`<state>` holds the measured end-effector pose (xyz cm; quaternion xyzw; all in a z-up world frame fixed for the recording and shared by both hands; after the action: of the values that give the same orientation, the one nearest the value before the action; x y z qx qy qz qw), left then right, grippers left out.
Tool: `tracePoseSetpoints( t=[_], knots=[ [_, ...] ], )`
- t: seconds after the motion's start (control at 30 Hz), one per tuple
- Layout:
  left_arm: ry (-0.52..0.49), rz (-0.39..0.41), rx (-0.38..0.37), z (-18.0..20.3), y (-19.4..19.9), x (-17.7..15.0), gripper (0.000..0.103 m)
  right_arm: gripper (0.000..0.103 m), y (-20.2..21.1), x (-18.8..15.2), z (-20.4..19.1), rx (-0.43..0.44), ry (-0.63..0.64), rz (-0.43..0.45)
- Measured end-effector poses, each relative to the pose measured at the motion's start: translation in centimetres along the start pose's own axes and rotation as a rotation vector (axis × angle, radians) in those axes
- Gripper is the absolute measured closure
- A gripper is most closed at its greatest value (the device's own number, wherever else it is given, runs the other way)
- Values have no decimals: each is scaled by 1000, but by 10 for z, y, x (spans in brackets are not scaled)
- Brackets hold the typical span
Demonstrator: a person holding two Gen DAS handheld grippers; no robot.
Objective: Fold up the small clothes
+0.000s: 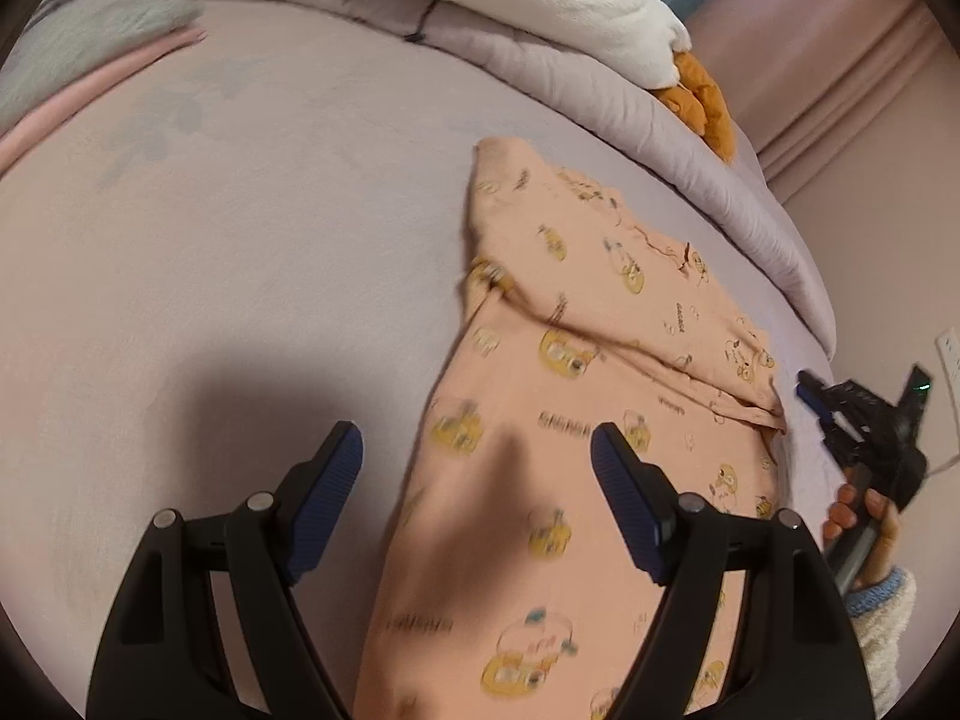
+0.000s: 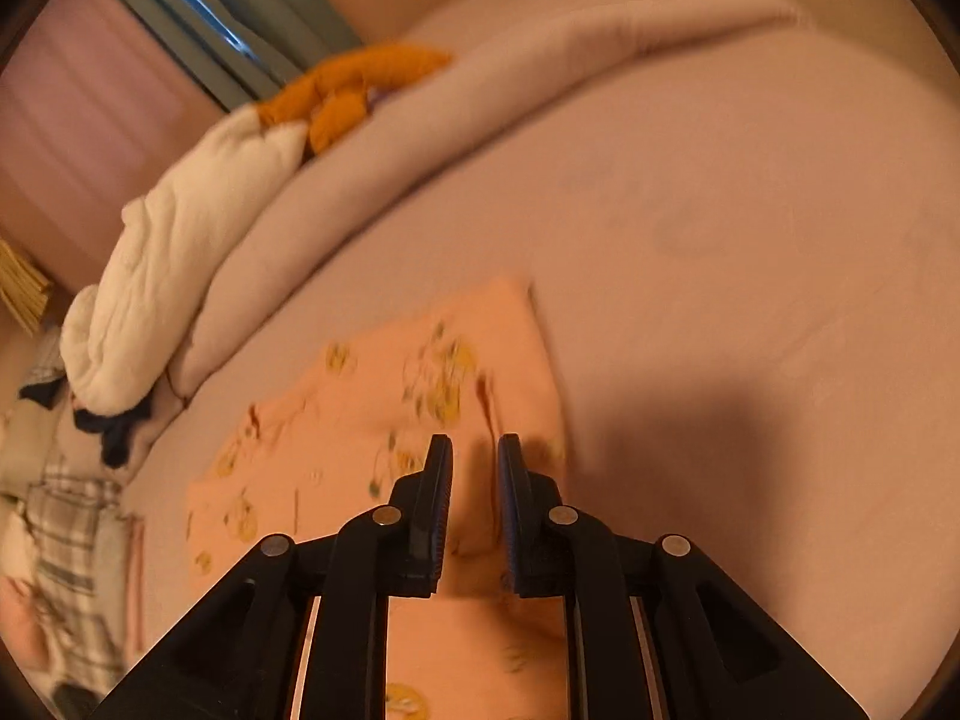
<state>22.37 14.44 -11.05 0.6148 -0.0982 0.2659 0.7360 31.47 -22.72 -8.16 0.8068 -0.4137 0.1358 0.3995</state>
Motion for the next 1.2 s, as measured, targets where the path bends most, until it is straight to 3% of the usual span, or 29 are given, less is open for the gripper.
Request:
tracePoseSetpoints(
  t=[0.07, 0.17, 0.3, 0.4, 0.43, 0.57, 0.67, 0.73, 0.9, 0.97, 1.0, 1.07, 1.1, 1.13, 1.2],
  knots=[
    [-42, 18, 10, 15, -9, 13, 24, 89, -3, -1, -13, 62, 65, -19],
    [-61, 5, -52, 42, -30, 38, 26, 89, -24, -7, -33, 151, 157, -126],
    [-124, -3, -62, 71, -54, 56, 32, 89, -49, -9, -28, 83, 212, -166],
    [-162, -49, 2, 75, -80, 60, 40, 90, -58, -9, -2, 23, 154, -197],
    [-166, -60, 19, 72, -86, 61, 44, 100, -59, -9, 4, 29, 139, -207],
    [-176, -62, 13, 68, -77, 63, 44, 102, -40, -5, 15, 68, 70, -189],
    [-233, -64, 24, 62, -69, 47, 43, 102, -20, -19, 4, 145, 105, -185],
    [-246, -67, 31, 57, -65, 36, 43, 102, -23, -35, 6, 85, 162, -257],
    [-218, -65, 24, 38, -36, 16, 42, 101, -6, -51, 6, 90, 158, -283],
    [-196, -66, -9, 27, -17, 1, 35, 100, 13, -60, 5, 123, 140, -290],
    [-186, -64, -18, 21, -8, -7, 34, 96, 25, -66, 3, 138, 148, -287],
    [-166, -63, -28, 11, 7, -20, 31, 76, 45, -76, 6, 147, 158, -293],
    [-149, -67, -35, 4, 14, -28, 31, 57, 55, -80, 7, 153, 157, -292],
    [-125, -74, -42, -5, 21, -36, 30, 46, 64, -85, 9, 161, 149, -285],
    [-76, -88, -59, -20, 31, -50, 29, 46, 83, -96, 14, 180, 132, -279]
  ],
)
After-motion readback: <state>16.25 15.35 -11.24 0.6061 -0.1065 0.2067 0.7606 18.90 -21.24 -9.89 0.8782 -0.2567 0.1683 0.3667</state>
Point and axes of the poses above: each gripper's, at about its wrist camera, not at the fingertips, and y roughly against the way its jaws point, z to its right, x to its top, the point moved 3 cm from there along -y, roughly the way its jaws point, and after that the axes turned 14 degrees about x, right-handed, at the moved point
